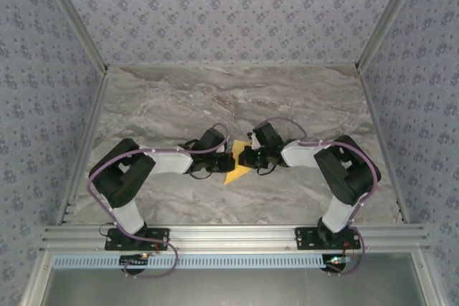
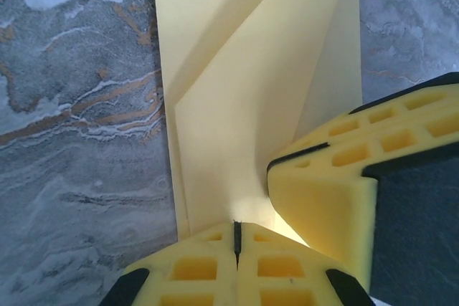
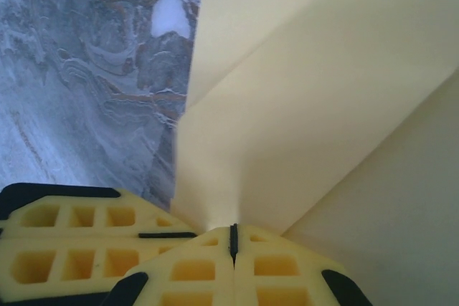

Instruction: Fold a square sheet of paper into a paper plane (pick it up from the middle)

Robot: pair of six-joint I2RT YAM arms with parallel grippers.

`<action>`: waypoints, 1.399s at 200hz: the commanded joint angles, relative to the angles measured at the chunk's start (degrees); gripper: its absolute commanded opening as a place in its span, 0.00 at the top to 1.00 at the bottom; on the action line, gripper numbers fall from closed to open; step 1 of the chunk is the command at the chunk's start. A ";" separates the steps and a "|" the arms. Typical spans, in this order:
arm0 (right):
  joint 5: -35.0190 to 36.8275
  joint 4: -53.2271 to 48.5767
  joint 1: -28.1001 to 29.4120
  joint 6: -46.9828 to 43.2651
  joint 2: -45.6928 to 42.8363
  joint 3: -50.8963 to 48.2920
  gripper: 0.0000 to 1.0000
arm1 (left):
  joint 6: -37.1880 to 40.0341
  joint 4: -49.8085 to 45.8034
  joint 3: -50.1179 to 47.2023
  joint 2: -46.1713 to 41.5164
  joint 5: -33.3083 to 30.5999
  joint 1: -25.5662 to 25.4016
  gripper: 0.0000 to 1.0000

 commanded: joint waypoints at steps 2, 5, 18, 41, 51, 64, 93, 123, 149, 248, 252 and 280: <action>3.16 -2.90 -0.83 0.57 1.93 0.40 1.00 | 1.48 -4.05 1.21 1.18 -0.97 -0.36 1.00; 3.45 -3.14 -1.12 0.72 2.06 0.48 1.00 | 1.53 -4.21 1.20 1.19 -0.97 -0.43 1.00; 4.58 -3.91 -2.14 1.44 1.99 0.23 1.00 | 1.65 -4.97 1.22 1.18 -1.21 -0.45 1.00; 4.83 -3.23 -3.48 2.35 -0.72 -0.36 1.00 | 2.02 -5.97 1.11 1.16 -1.39 -0.55 1.00; 4.26 -2.11 -3.58 2.34 -2.82 -0.46 1.00 | 2.18 -6.11 1.00 1.13 -1.37 -0.57 1.00; 3.23 -1.42 -3.47 1.92 -4.56 0.27 1.00 | 2.24 -6.16 1.05 1.16 -1.36 -0.63 1.00; 0.71 -1.78 -2.78 0.05 -1.87 3.37 1.00 | 2.43 -6.20 1.77 1.54 -1.32 -0.65 1.00; -0.98 -1.49 -2.97 -0.37 2.73 5.18 1.00 | 2.46 -6.51 2.34 1.83 -1.23 -0.72 1.00; -0.17 -1.61 -3.56 -0.78 3.94 5.02 1.00 | 2.50 -6.53 2.47 1.71 -0.96 -0.72 1.00; -0.70 -0.65 -3.91 -0.52 3.45 0.94 1.00 | 1.00 -0.27 5.21 0.73 0.57 -0.63 1.00; -0.77 -0.56 -3.94 -0.52 3.50 0.95 1.00 | 0.93 -0.46 5.21 1.14 0.70 -0.71 1.00; -1.08 -0.21 -4.00 -0.99 3.43 0.95 1.00 | 0.66 -1.54 5.02 2.64 0.26 -0.66 1.00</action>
